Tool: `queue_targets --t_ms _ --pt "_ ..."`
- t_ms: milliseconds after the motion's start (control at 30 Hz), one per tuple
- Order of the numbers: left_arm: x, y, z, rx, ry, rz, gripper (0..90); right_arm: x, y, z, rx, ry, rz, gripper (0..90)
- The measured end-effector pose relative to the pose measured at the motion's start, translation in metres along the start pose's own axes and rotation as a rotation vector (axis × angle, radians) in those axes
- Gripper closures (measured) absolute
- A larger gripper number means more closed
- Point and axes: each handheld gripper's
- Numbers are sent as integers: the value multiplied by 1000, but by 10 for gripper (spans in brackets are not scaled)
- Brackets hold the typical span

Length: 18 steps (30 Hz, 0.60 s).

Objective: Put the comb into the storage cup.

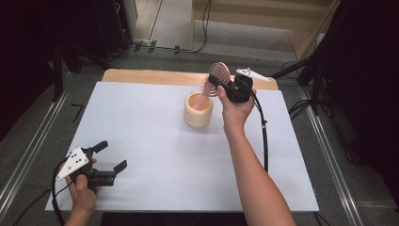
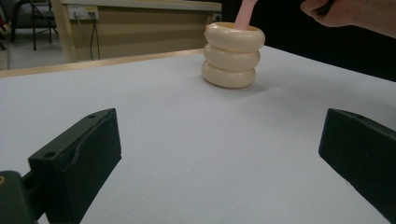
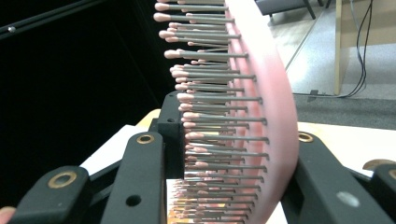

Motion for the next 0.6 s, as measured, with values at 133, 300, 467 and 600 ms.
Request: queue_targets --t_ms 133,300,467,600 --pt "0 0 0 0 0 0 0 2 -5 -2 -4 -3 -7 623" --pt "0 0 0 -1 -1 0 0 3 -9 -4 -8 -4 -8 623" --pt "0 0 0 -1 -1 -2 0 3 -14 -6 -18 -10 -11 623" --pt "0 0 0 0 -1 -1 0 6 -18 -9 -23 -19 -23 623"
Point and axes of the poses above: each handheld gripper's, and its own axes: z roughly backward along the jaws, y roughly out of its top, x roughly to its right, and after that the axes turned 1 degree about -z, right-handed
